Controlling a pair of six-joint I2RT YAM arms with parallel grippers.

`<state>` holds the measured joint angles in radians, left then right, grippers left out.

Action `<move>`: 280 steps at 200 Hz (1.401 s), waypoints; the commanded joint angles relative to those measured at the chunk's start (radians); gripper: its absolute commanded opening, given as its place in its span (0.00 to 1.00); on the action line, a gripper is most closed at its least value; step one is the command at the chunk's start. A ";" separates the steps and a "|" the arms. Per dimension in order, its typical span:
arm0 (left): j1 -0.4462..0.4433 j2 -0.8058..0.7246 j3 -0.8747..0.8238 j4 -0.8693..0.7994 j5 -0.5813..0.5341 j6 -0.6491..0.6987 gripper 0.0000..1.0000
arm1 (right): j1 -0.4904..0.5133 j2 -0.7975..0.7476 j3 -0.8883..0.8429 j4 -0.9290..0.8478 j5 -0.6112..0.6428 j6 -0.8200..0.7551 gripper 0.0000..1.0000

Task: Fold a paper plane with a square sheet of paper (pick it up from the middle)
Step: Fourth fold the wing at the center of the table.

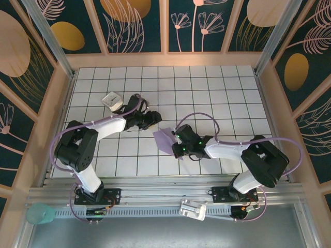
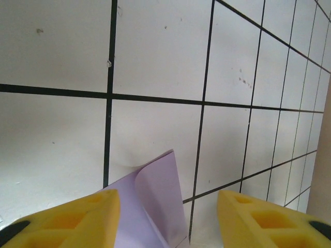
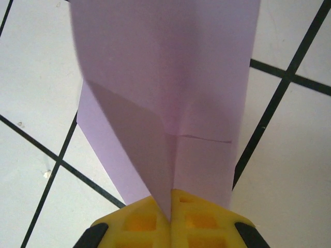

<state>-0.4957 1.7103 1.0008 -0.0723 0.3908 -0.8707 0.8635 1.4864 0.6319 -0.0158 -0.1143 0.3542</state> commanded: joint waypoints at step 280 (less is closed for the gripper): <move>-0.066 -0.130 -0.245 0.146 0.111 -0.054 0.49 | -0.206 0.129 -0.035 0.182 -0.449 0.066 0.03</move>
<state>-0.5575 1.5883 0.7506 0.0822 0.4904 -0.9459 0.6762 1.5963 0.6056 0.1360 -0.5179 0.4038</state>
